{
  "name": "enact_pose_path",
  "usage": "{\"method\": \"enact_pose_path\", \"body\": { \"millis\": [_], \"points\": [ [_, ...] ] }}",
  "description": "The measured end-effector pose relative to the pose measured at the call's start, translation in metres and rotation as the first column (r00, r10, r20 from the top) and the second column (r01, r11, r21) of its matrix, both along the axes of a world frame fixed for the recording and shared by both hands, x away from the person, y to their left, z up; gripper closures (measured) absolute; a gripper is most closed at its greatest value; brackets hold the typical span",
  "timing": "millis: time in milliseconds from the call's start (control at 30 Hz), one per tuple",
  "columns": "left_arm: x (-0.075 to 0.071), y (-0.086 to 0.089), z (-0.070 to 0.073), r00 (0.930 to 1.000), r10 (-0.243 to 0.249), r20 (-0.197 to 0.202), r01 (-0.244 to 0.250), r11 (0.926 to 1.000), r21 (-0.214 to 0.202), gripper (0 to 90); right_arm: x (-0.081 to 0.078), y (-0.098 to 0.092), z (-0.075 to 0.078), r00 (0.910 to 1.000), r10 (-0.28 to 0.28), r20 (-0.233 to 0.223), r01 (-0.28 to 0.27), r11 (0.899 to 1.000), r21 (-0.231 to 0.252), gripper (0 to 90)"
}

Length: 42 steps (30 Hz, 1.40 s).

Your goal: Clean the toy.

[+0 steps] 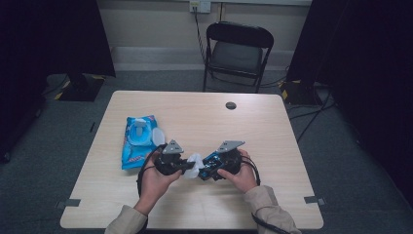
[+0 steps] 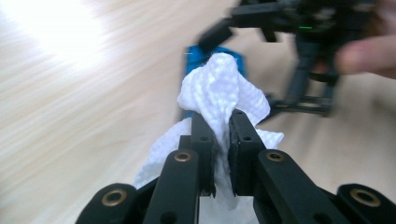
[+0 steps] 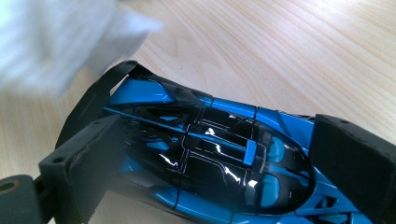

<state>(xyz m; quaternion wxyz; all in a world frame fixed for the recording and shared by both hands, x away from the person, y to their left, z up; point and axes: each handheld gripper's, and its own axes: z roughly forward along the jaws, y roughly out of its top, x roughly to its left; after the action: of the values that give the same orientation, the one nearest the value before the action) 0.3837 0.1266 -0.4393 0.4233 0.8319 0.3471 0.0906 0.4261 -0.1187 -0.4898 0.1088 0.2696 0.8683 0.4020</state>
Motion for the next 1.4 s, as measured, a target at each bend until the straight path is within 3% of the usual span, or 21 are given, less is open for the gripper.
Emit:
{"method": "enact_pose_path", "body": {
  "millis": [33, 167, 400, 433, 500, 567, 633, 800, 833, 1000, 1100, 1400],
  "points": [
    [0.007, 0.005, -0.006, 0.9996, 0.030, 0.004, -0.030, 0.9993, 0.021, 82.8, 0.000, 0.000, 0.000, 1.0000, 0.000, 0.000, 0.000, 1.000, 0.001, 3.2],
    [0.015, 0.009, -0.021, 0.9969, 0.076, -0.019, -0.076, 0.9966, 0.032, 82.8, 0.000, 0.000, 0.000, 1.0000, -0.001, 0.000, 0.001, 1.000, 0.002, 3.2],
    [0.024, 0.001, -0.036, 0.9964, 0.079, -0.030, -0.076, 0.9943, 0.075, 82.8, 0.000, 0.000, 0.000, 1.0000, 0.000, 0.000, 0.000, 1.000, 0.001, 3.2],
    [0.026, -0.002, -0.040, 0.9964, 0.081, -0.024, -0.078, 0.9912, 0.107, 82.8, 0.000, 0.000, 0.000, 1.0000, 0.000, 0.000, 0.000, 1.000, 0.001, 3.2],
    [0.027, -0.003, -0.042, 0.9965, 0.082, -0.019, -0.079, 0.9897, 0.120, 82.8, 0.000, 0.000, 0.000, 1.0000, -0.001, 0.000, 0.001, 1.000, 0.002, 3.2],
    [0.029, -0.008, -0.051, 0.9961, 0.080, -0.039, -0.075, 0.9903, 0.117, 82.7, 0.000, 0.000, 0.000, 1.0000, -0.001, 0.001, 0.001, 1.000, 0.003, 3.2],
    [0.028, -0.009, -0.054, 0.9967, 0.076, -0.028, -0.072, 0.9907, 0.115, 82.5, 0.000, 0.000, 0.000, 1.0000, -0.001, 0.000, 0.001, 1.000, 0.002, 3.2],
    [0.027, -0.009, -0.054, 0.9979, 0.060, -0.023, -0.057, 0.9911, 0.120, 82.6, 0.000, 0.000, 0.000, 1.0000, -0.001, 0.001, 0.001, 1.000, 0.002, 3.2],
    [0.025, -0.010, -0.055, 0.9980, 0.050, -0.038, -0.046, 0.9939, 0.101, 82.6, 0.000, 0.000, 0.000, 1.0000, -0.001, 0.002, 0.001, 1.000, 0.003, 3.2],
    [0.021, -0.012, -0.054, 0.9982, 0.030, -0.051, -0.025, 0.9947, 0.099, 82.7, 0.000, 0.000, 0.000, 1.0000, -0.001, 0.002, 0.001, 1.000, 0.003, 3.2],
    [0.016, -0.010, -0.054, 0.9973, 0.018, -0.071, -0.013, 0.9969, 0.078, 83.0, 0.000, 0.000, 0.000, 1.0000, 0.000, 0.002, 0.000, 1.000, 0.003, 3.1],
    [0.004, -0.013, -0.052, 0.9962, -0.015, -0.086, 0.024, 0.9945, 0.102, 83.3, 0.000, 0.000, 0.000, 1.0000, 0.001, 0.001, -0.001, 1.000, 0.000, 3.2]
  ]
}}
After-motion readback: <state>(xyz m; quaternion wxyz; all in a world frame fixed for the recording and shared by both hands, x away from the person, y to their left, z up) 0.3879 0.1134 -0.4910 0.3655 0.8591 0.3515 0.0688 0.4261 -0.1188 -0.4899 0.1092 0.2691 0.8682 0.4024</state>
